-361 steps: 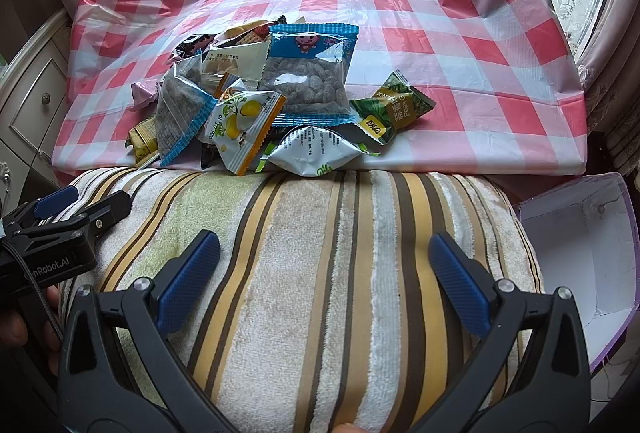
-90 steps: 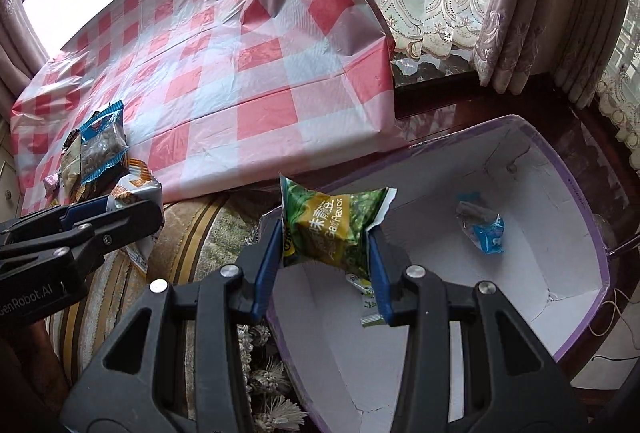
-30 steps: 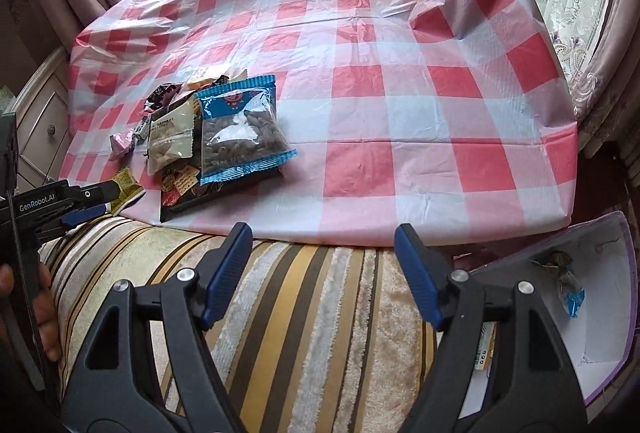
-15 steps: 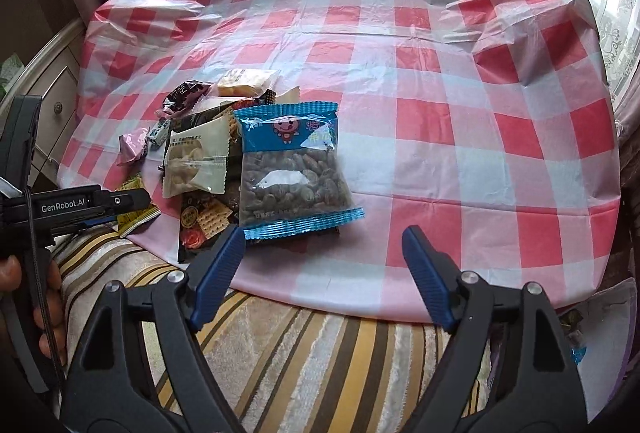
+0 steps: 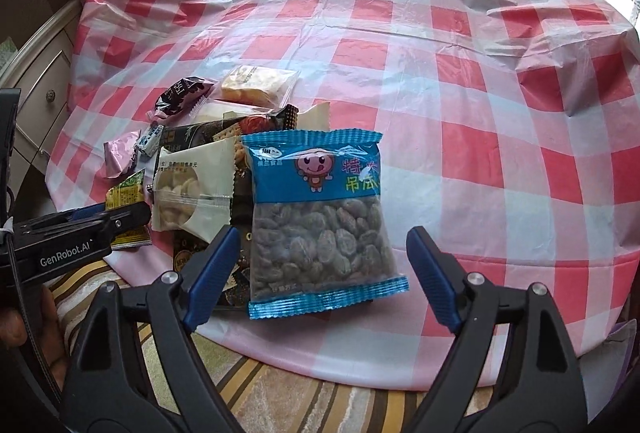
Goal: Organize snacks
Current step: 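Grasp the blue-topped seed bag with the right tool while the left tool grasps the yellow-green packet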
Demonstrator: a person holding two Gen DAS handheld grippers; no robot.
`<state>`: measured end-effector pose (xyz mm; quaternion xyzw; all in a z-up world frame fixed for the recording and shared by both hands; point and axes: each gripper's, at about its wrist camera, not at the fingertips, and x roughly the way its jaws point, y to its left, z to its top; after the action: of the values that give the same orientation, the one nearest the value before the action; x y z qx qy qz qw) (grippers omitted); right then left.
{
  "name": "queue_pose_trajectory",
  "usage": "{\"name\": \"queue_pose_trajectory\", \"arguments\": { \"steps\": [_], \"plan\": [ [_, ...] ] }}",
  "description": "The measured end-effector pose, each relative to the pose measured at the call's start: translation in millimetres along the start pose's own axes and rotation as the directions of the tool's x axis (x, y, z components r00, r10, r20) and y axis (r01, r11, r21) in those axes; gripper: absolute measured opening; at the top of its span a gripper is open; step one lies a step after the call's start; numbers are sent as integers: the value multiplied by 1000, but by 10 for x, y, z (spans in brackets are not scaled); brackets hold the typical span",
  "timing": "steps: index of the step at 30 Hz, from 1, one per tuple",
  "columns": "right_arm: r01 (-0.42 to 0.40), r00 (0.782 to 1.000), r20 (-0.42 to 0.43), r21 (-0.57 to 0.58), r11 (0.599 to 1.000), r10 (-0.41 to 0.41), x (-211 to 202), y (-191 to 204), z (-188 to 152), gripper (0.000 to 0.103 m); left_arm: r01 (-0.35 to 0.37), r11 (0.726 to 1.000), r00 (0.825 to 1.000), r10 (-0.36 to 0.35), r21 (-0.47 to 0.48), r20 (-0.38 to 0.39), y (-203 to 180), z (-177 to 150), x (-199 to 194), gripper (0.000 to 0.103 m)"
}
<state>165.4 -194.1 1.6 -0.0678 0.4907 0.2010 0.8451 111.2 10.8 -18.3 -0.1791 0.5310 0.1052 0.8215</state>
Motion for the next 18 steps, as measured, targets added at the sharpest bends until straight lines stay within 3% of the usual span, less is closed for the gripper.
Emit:
{"name": "queue_pose_trajectory", "arguments": {
  "steps": [6, 9, 18],
  "plan": [
    [5, 1000, -21, 16, 1000, -5, 134, -30, 50, 86, 13, 1000, 1000, -13, 6, 25, 23, 42, 25, 39],
    [-1, 1000, -31, 14, 1000, 1, 168, -26, 37, 72, 29, 1000, 999, -29, -2, 28, 49, 40, 14, 35],
    [28, 1000, -1, 31, 999, -28, 86, -50, -34, 65, 22, 1000, 999, -22, 17, 46, 18, -30, -69, 31]
  ]
}}
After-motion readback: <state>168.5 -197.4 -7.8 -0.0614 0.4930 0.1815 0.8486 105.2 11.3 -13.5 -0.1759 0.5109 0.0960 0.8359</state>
